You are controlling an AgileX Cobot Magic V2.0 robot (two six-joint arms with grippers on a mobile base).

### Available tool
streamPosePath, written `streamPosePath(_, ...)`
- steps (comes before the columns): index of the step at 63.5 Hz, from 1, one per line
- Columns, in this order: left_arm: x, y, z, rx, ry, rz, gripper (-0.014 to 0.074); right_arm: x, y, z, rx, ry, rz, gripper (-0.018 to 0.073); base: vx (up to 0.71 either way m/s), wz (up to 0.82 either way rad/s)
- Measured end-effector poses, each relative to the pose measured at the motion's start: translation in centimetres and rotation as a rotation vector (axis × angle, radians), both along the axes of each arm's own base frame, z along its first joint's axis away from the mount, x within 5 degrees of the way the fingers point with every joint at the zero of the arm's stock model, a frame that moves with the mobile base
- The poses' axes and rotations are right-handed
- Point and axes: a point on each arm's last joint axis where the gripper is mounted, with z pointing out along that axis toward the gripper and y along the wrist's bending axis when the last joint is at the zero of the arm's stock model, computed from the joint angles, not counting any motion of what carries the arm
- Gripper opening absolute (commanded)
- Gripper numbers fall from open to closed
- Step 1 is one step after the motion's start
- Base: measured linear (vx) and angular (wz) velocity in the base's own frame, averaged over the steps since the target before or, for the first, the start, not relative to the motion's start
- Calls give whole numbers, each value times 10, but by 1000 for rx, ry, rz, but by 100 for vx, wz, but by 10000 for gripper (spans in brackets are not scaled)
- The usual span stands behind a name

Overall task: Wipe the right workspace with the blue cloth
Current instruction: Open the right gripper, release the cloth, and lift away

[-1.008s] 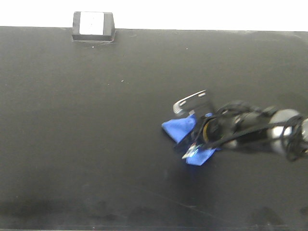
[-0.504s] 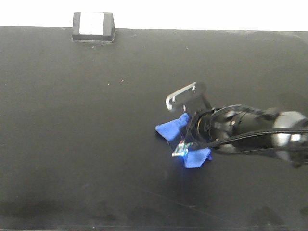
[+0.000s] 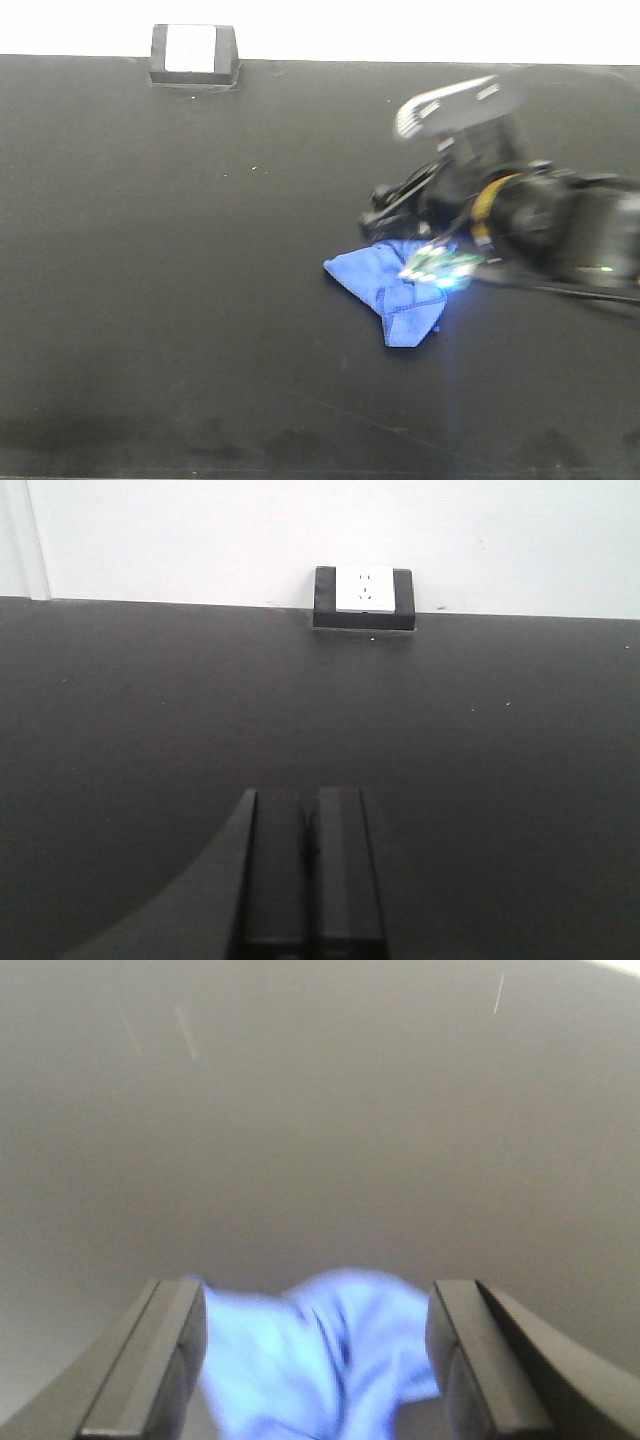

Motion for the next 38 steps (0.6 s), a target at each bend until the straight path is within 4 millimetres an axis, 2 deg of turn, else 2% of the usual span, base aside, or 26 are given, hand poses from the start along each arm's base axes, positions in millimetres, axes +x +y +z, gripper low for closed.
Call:
streamPosePath(9,0,0,0,0,0,0,-6,-12,-10,21,55,-55,-8,523,0,0)
streamPosePath(16,0,0,0,0,0,0,-6,-16,-14,29,73,-78,-9,523,0,0)
streamPosePath(30,0,0,0,0,0,0,-6,-17,-16,29,63,-74,-19,515,0,0)
streamPosePath(38,0,0,0,0,0,0,-6,-18,-16,28,75,-56,-32,433,0,0)
